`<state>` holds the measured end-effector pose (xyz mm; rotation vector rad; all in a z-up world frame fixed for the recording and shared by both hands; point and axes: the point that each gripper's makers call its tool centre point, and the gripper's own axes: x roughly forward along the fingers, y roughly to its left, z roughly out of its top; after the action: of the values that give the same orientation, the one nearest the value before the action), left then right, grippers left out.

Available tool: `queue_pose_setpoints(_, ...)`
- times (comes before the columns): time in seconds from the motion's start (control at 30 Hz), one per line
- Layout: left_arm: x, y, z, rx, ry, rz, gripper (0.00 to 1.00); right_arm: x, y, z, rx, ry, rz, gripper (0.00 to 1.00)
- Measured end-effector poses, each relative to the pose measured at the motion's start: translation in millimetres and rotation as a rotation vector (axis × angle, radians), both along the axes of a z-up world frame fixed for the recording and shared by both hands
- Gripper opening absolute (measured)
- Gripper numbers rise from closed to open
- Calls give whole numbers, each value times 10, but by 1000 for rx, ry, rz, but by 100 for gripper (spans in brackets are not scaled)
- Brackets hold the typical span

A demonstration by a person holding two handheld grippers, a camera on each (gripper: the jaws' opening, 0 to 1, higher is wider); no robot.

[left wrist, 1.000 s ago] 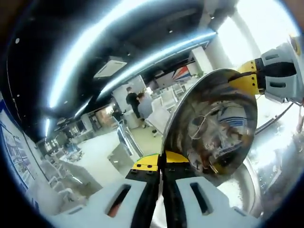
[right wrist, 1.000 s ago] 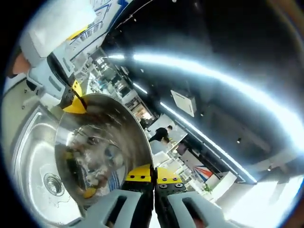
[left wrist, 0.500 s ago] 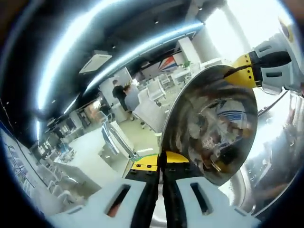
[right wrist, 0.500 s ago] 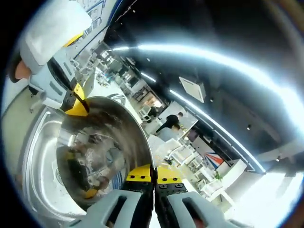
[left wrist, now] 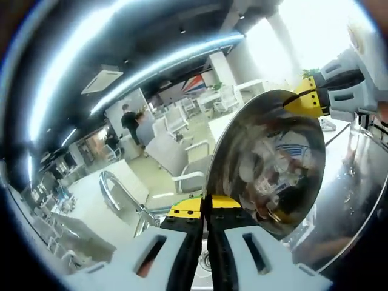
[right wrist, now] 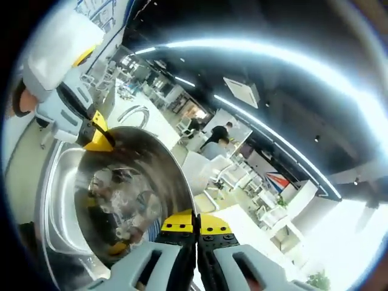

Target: Pick up bowl with dirty water move over sink pour dirty water into sink return bowl to place

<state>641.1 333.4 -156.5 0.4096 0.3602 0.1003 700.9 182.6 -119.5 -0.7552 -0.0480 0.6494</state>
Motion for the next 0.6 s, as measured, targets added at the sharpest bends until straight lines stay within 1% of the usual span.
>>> queue_pose_setpoints(0.1, 34, -179, 33, -6, 5, -30, 0, -8, -196, 36, -10, 14, -26, 0)
queue_pose_setpoints(0.3, 95, -533, 31, -24, 31, -92, 0, -23, -569, 34, -22, 68, -72, 0)
queue_pose_setpoints(0.5, 177, -969, -18, -34, 73, -161, 0, -19, -1015, 7, -39, 98, -134, 0)
queue_pose_setpoints(0.57, 198, -1076, -32, -37, 84, -177, 0, -13, -1128, -9, -40, 107, -148, 0)
queue_pose_setpoints(0.6, 212, -1138, -40, -40, 89, -185, 0, -12, -1223, -32, -37, 122, -160, 0)
